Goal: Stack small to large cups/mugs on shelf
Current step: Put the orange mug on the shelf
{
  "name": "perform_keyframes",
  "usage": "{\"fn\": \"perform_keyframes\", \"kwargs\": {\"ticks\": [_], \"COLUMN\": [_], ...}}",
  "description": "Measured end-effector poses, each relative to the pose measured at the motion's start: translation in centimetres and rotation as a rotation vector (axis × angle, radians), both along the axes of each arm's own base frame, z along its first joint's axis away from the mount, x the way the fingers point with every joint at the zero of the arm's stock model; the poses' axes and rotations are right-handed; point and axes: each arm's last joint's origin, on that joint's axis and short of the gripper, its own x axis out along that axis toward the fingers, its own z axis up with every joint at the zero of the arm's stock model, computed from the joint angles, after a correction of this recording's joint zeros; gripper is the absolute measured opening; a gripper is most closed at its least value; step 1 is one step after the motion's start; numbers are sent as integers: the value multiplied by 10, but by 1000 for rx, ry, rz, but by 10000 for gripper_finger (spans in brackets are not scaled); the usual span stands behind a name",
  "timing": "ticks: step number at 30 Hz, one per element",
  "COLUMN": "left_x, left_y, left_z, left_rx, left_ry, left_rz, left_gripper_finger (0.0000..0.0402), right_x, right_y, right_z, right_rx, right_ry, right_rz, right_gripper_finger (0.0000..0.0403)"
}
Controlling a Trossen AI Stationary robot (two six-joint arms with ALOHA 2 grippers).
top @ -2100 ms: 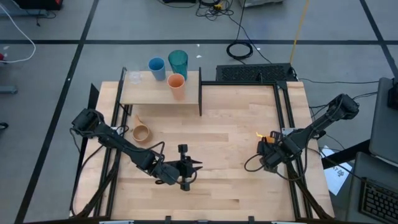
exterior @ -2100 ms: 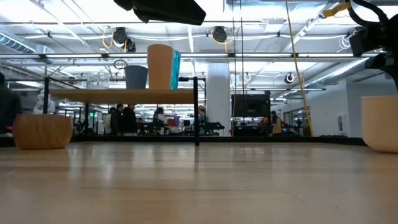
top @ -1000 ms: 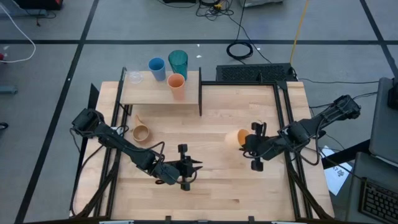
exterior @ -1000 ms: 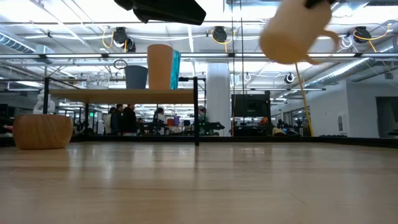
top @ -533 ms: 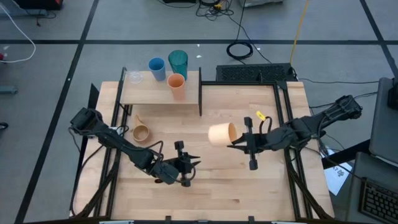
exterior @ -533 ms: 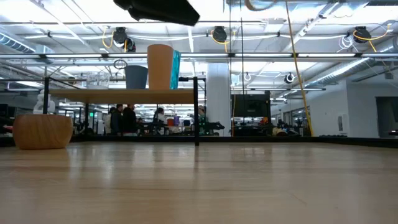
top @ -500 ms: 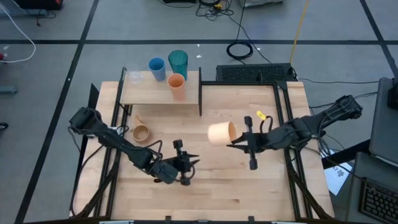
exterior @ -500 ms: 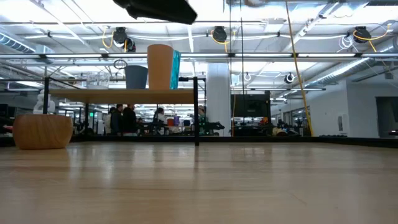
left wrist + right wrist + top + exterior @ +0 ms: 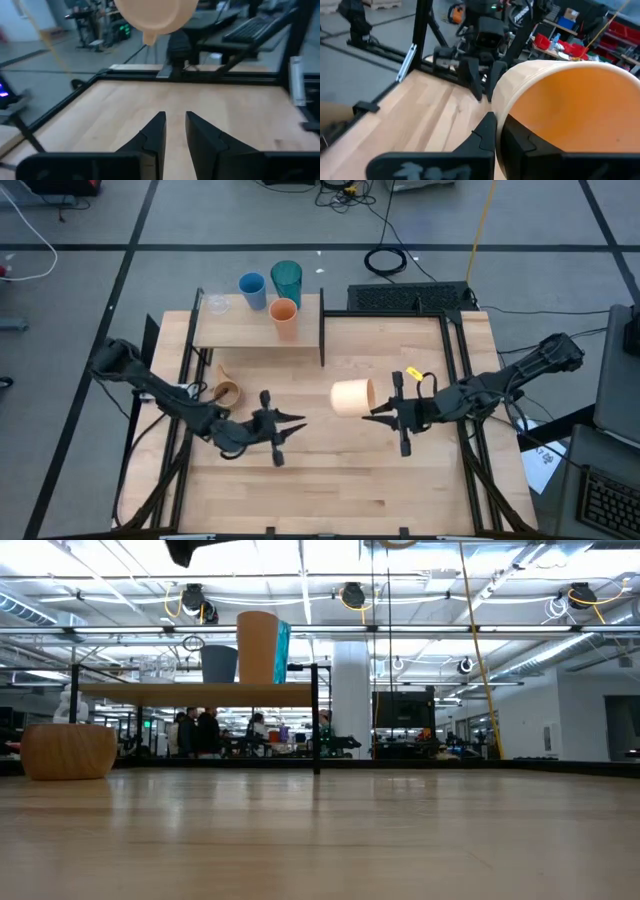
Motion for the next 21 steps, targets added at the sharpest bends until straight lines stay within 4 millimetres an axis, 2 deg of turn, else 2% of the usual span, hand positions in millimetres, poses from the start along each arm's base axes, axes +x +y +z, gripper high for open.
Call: {"fn": "perform_keyframes", "kwargs": {"ticks": [5, 8, 13, 21], "left_x": [-16, -21, -22, -22], "left_y": [9, 12, 11, 11], "left_z": [-9, -12, -13, -12], "left_rx": [-47, -53, -41, -32], "left_ry": [-121, -124, -121, -119], "left_rz": [-53, -60, -66, -77], "left_gripper_finger": [76, 76, 76, 76], "right_x": [1, 1, 1, -1], "right_y": [1, 0, 0, 0], "right_z": [-13, -18, -22, -38], "right_rx": [-60, -131, -261, -592], "right_ry": [-37, -27, -25, 2], "right_rz": [16, 30, 58, 135], "right_gripper_finger": [2, 2, 2, 2]}}
